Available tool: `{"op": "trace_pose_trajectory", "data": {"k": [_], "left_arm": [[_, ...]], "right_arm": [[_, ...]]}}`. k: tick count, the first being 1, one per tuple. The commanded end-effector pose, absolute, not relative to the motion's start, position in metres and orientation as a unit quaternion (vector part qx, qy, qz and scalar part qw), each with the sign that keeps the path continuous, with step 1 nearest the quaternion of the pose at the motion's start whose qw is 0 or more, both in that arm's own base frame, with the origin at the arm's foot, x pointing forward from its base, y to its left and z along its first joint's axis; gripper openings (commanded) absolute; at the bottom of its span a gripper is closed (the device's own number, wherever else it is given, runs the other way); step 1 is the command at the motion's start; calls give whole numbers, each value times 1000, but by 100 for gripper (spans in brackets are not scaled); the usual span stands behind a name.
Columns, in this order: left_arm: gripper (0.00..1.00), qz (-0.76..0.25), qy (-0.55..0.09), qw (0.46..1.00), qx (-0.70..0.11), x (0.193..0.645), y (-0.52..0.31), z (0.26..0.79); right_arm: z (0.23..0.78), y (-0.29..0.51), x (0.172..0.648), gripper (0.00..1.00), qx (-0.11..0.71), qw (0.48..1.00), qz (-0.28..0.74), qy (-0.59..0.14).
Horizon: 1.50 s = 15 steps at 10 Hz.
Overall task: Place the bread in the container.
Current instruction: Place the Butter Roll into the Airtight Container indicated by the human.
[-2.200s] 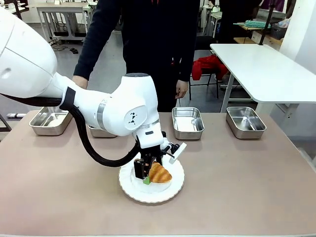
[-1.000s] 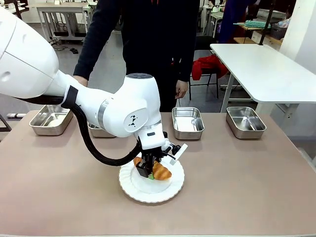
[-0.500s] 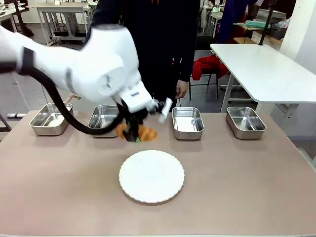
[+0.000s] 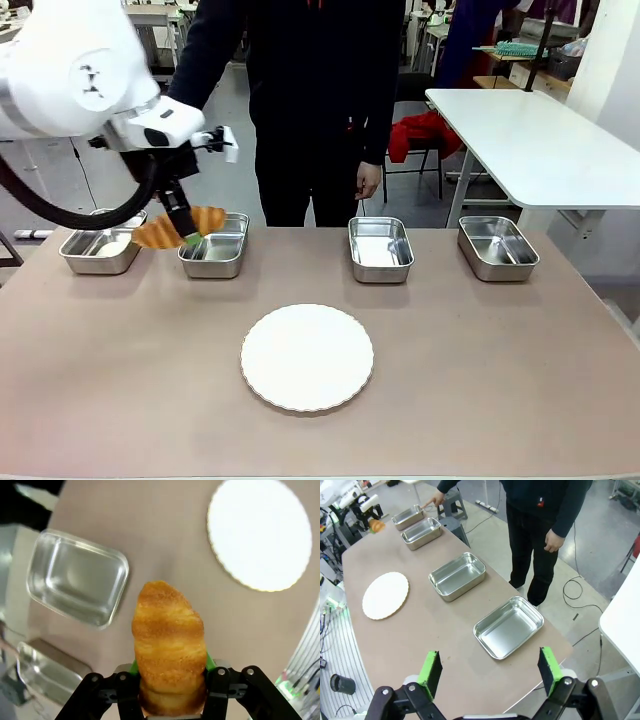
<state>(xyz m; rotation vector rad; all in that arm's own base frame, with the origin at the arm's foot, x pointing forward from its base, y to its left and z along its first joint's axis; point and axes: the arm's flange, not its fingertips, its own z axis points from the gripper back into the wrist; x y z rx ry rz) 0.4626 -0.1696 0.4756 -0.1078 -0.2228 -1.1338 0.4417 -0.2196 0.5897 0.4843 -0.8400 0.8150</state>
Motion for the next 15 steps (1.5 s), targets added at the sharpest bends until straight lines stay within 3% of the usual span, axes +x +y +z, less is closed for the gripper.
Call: {"op": "trace_pose_trajectory", "data": {"k": [1,7,8,11,15], "left_arm": [[41,-487,-134,862,-46,454,-159,473],[41,-502,-113,856,-52,464,-156,472],[41,-432,-139,886,-89,487,-124,476],[41,-316,-121,935,-107,550,-49,468],[41,-228,-105,963,-97,586,6,426]], "right_arm": [[592,-218,442,100,227,803,382,-398],[592,-218,442,100,227,803,382,-398],[592,-218,442,100,227,803,382,-398],[592,-218,442,100,227,803,382,-398],[592,-218,442,100,227,803,382,-398]]}}
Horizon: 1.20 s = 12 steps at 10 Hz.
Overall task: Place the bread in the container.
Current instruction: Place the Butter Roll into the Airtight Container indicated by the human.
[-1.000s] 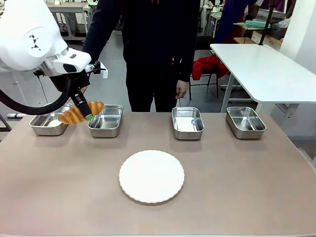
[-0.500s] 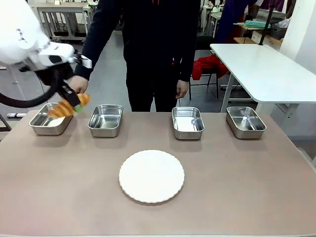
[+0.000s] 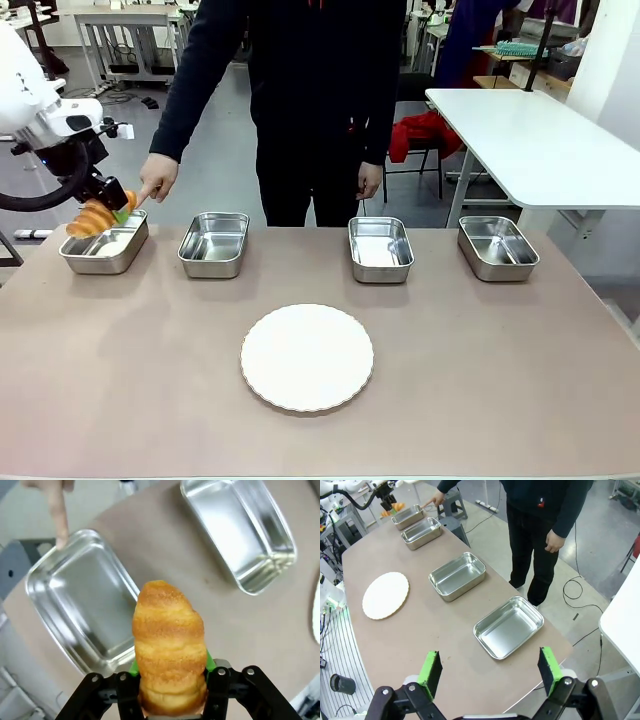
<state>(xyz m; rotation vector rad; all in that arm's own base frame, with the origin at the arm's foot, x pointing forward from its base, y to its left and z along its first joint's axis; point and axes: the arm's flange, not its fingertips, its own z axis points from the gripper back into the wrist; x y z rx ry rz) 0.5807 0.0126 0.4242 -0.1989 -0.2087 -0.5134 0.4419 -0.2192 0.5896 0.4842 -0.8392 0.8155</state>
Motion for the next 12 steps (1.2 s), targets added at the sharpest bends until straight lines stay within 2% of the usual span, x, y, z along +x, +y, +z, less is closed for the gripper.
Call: {"op": "trace_pose_trajectory", "data": {"k": [1,7,12], "left_arm": [[41,-213,-101,967,-93,591,12,417],[41,-150,-111,982,-35,615,39,386],[41,-152,-123,980,-38,630,40,385]], "right_arm": [[592,-218,442,100,227,803,382,-398],[592,-218,442,100,227,803,382,-398],[592,-218,442,100,227,803,382,-398]]}}
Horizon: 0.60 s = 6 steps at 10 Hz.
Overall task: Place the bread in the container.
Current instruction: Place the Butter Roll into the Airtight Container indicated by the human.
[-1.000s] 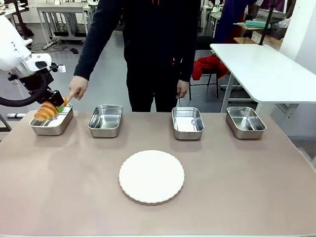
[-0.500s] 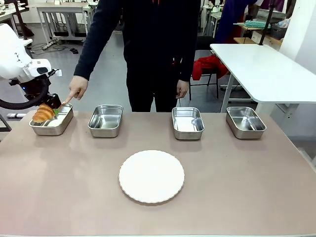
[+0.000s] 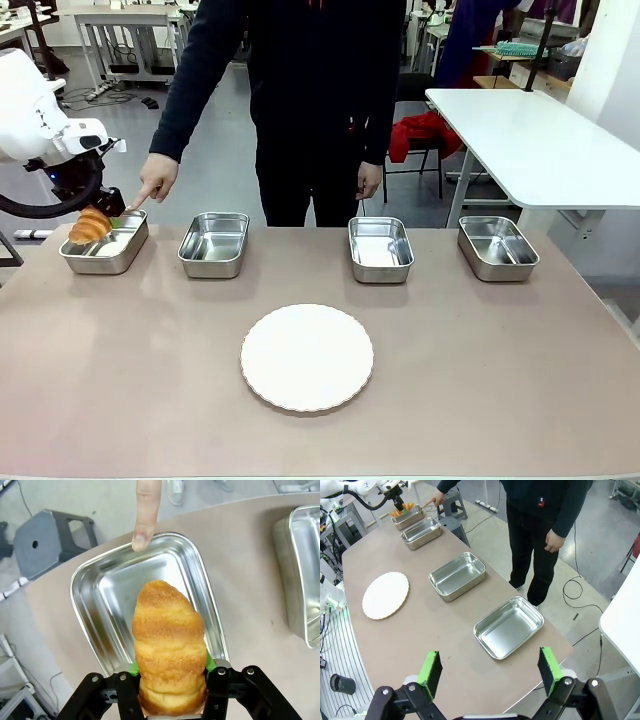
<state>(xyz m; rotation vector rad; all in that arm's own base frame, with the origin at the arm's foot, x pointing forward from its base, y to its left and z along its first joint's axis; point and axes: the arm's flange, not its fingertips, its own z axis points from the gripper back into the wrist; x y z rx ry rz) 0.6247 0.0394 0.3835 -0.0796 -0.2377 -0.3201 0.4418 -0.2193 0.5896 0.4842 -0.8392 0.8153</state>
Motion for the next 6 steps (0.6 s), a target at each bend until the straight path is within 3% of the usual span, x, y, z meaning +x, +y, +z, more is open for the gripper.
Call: {"op": "trace_pose_trajectory", "data": {"k": [1,2,3,6], "left_arm": [[41,-154,-127,979,-46,632,40,385],[41,-146,-137,978,-56,633,39,384],[98,-155,-136,977,-58,634,40,383],[100,-155,-140,976,-59,634,40,383]], "right_arm": [[592,-218,442,100,227,803,382,-398],[592,-218,442,100,227,803,382,-398],[592,-218,442,100,227,803,382,-398],[592,-218,442,100,227,803,382,-398]]}}
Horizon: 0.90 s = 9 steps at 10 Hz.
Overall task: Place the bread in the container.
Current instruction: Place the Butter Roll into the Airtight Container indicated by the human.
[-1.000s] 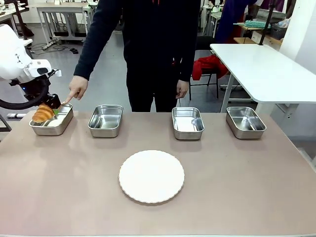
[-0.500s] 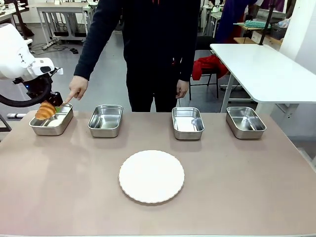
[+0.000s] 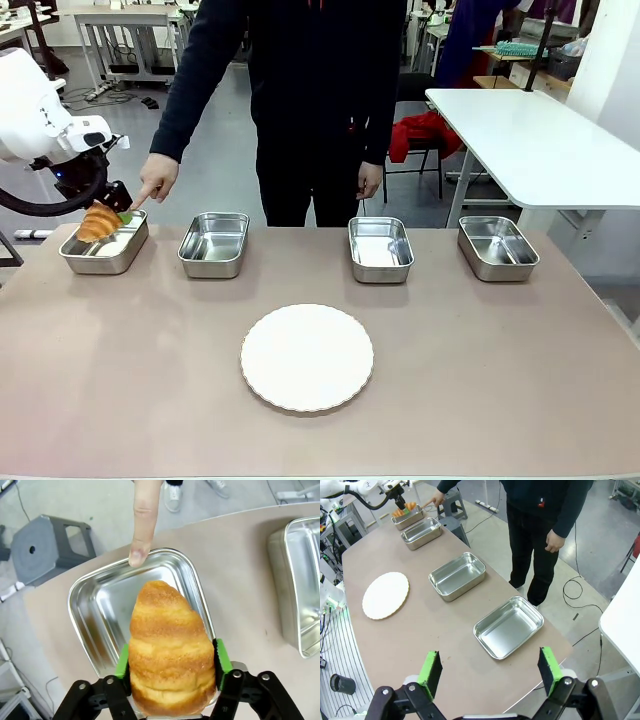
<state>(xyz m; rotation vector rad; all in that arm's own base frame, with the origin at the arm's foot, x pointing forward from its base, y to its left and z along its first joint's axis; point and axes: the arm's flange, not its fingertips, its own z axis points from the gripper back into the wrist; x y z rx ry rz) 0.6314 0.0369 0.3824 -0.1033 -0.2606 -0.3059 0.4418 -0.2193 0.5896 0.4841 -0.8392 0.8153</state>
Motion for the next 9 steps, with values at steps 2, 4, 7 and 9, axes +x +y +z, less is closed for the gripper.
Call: {"op": "trace_pose_trajectory", "data": {"k": [2,4,7,9], "left_arm": [[100,-156,-140,976,-62,635,40,382],[100,-158,-142,975,-63,633,39,383],[100,-151,-131,978,-53,632,36,382],[100,-151,-131,978,-53,632,36,382]], "right_arm": [[592,-218,442,100,227,803,382,-398],[592,-218,442,100,227,803,382,-398],[592,-218,442,100,227,803,382,-398],[592,-218,442,100,227,803,382,-398]]}}
